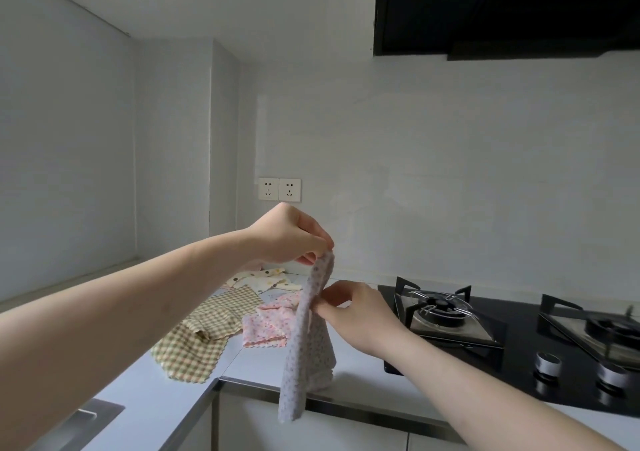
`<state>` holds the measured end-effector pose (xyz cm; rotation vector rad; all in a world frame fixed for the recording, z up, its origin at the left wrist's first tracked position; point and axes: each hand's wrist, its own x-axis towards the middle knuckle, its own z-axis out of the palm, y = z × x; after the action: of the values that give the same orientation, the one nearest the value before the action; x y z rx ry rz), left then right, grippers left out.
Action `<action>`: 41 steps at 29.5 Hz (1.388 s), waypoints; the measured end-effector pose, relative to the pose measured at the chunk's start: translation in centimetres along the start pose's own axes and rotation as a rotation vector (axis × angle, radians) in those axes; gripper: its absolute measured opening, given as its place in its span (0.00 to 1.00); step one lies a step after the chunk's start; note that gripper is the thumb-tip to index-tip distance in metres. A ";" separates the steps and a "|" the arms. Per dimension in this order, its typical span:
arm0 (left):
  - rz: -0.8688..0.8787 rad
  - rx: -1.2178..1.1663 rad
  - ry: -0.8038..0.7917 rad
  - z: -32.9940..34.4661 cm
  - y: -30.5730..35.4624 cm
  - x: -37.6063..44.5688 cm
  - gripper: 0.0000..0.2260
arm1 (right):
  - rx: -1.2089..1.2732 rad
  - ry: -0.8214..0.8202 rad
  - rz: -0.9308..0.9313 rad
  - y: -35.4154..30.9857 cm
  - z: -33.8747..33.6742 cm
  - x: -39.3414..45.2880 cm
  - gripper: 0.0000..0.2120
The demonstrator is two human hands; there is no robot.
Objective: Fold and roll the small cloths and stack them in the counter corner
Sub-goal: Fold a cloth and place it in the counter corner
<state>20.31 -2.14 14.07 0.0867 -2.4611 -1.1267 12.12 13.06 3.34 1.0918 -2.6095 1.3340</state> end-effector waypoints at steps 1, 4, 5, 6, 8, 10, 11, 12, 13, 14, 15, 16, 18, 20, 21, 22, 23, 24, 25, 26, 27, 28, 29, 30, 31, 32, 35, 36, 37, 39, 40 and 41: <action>0.001 -0.001 0.002 0.1 -0.1 0.0 0.05 | -0.030 0.030 -0.002 0.1 0.1 0.2 0.19; 0.005 0.015 0.027 0.1 -0.4 0.0 0.06 | -0.105 0.080 0.015 0.8 -0.4 0.7 0.11; 0.014 0.050 0.049 -0.1 -0.7 0.1 0.06 | -0.121 0.096 0.026 1.2 -0.7 0.8 0.10; 0.032 0.115 0.080 -0.4 -1.0 0.1 0.06 | -0.142 0.112 0.029 1.7 -1.1 0.8 0.09; 0.061 0.258 0.150 -0.9 -1.7 0.0 0.06 | -0.202 0.143 0.039 2.8 -1.9 1.1 0.11; 0.060 0.312 0.182 -1.4 -2.6 0.1 0.07 | -0.230 0.179 0.067 4.0 -2.8 1.5 0.13; 0.053 0.322 0.185 -1.4 -3.0 0.1 0.07 | -0.238 0.195 0.075 4.5 -3.3 1.7 0.12; 0.048 0.331 0.183 -1.3 -3.4 0.1 0.08 | -0.241 0.205 0.073 4.8 -3.7 1.9 0.12; 0.042 0.336 0.181 -1.2 -3.8 0.2 0.08 | -0.241 0.210 0.068 5.1 -4.1 2.2 0.11; 0.037 0.333 0.182 -1.1 -4.1 0.3 0.08 | -0.243 0.211 0.053 5.2 -4.5 2.3 0.11; 0.031 0.326 0.184 -0.9 -4.5 0.5 0.08 | -0.252 0.208 0.036 5.5 -4.8 2.4 0.11; 0.021 0.320 0.189 -0.8 -4.9 0.7 0.08 | -0.265 0.204 0.012 5.7 -5.1 2.4 0.11; -0.012 0.310 0.195 -0.7 -5.6 1.1 0.08 | -0.290 0.195 -0.014 6.1 -5.7 2.5 0.14; -0.050 0.296 0.194 -0.4 -6.6 1.6 0.08 | -0.291 0.186 0.003 6.8 -6.0 2.9 0.15; -0.069 0.288 0.195 -0.2 -7.1 1.9 0.08 | -0.284 0.186 0.017 7.3 -6.1 3.2 0.15; -0.086 0.285 0.198 0.0 -7.6 2.3 0.08 | -0.278 0.190 0.024 7.7 -6.1 3.6 0.14; -0.101 0.286 0.201 0.3 -8.2 2.7 0.08 | -0.272 0.198 0.028 8.2 -6.0 4.0 0.13; -0.114 0.287 0.204 0.6 -8.7 3.1 0.08 | -0.269 0.207 0.030 8.7 -5.8 4.6 0.12; -0.124 0.287 0.205 1.0 -9.2 3.6 0.08 | -0.271 0.218 0.032 9.1 -5.7 5.1 0.12; -0.132 0.290 0.205 1.4 -9.8 4.1 0.09 | -0.285 0.232 0.037 9.5 -5.5 5.6 0.11; -0.137 0.294 0.206 1.8 -10.4 4.6 0.09 | -0.304 0.251 0.045 9.7 -5.2 6.1 0.10; -0.142 0.297 0.208 2.3 -10.9 5.1 0.10 | -0.323 0.272 0.058 10.0 -5.0 6.6 0.10; -0.151 0.298 0.212 2.7 -11.5 5.5 0.10 | -0.336 0.293 0.071 10.3 -4.8 7.0 0.09; -0.163 0.297 0.217 3.1 -12.0 6.0 0.11 | -0.341 0.314 0.087 10.6 -4.6 7.5 0.09; -0.176 0.294 0.225 3.6 -12.5 6.5 0.11 | -0.340 0.336 0.102 10.9 -4.4 7.9 0.09; -0.189 0.284 0.235 3.9 -13.0 6.9 0.12 | -0.332 0.357 0.117 11.2 -4.2 8.4 0.08; -0.226 0.229 0.291 4.7 -14.2 8.2 0.11 | -0.256 0.434 0.141 12.1 -4.0 10.0 0.08; -0.232 0.211 0.308 4.8 -14.5 8.7 0.11 | -0.234 0.462 0.145 12.3 -3.9 10.6 0.08; -0.235 0.199 0.320 5.0 -14.9 9.1 0.11 | -0.223 0.481 0.146 12.5 -3.8 11.1 0.08; -0.241 0.182 0.335 5.5 -15.5 10.0 0.11 | -0.216 0.486 0.142 13.0 -3.6 12.1 0.08; -0.247 0.170 0.343 5.7 -15.9 10.3 0.12 | -0.219 0.477 0.141 13.3 -3.4 12.4 0.07; -0.251 0.158 0.348 5.9 -16.3 10.6 0.12 | -0.225 0.468 0.140 13.7 -3.2 12.8 0.06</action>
<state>6.39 -11.26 2.50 0.6017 -2.2591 -0.9184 -6.53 13.34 -0.37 0.4993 -2.4325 1.1121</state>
